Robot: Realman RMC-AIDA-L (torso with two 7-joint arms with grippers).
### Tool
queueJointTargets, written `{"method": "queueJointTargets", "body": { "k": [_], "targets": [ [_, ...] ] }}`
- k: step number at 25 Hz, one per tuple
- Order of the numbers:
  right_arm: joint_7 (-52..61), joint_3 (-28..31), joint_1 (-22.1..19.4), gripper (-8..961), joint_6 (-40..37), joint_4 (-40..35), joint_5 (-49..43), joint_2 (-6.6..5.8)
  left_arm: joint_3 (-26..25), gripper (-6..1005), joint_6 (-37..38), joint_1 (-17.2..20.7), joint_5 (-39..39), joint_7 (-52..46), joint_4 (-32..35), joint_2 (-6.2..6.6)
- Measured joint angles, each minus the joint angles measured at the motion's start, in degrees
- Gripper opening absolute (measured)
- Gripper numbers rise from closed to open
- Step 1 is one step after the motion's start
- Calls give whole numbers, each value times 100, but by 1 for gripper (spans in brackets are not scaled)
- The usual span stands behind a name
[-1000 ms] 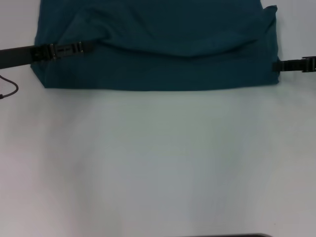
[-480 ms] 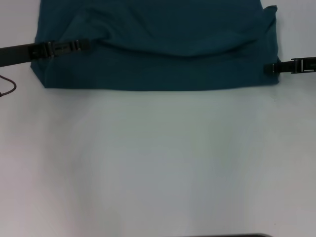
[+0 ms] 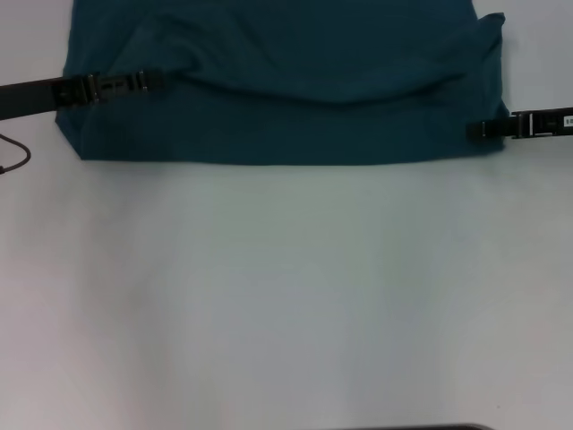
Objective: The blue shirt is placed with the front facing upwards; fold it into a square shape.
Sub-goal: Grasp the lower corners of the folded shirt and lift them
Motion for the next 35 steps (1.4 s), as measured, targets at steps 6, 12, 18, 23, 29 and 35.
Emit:
{"method": "queueJointTargets", "body": {
  "k": [6, 12, 18, 23, 29, 35],
  "targets": [
    [-62, -27, 7, 418, 7, 0, -2, 12, 2, 884, -51, 13, 0, 0, 23, 0],
    [-64, -24, -14, 139, 20, -1, 15, 12, 9, 884, -54, 39, 0, 4, 34, 6],
    [-64, -26, -29, 65, 48, -1, 20, 12, 9, 884, -194, 86, 17, 27, 54, 14],
    [-63, 0, -44, 38, 53, -2, 24, 10, 8, 884, -342, 117, 71, 65, 78, 7],
    [-63, 0, -52, 33, 38, -31, 24, 4, 8, 885, -827, 132, 194, 68, 257, 42],
    [-62, 5, -54, 33, 18, -32, 24, 3, 48, 885, -1324, 131, 442, 105, 373, 33]
  ]
}}
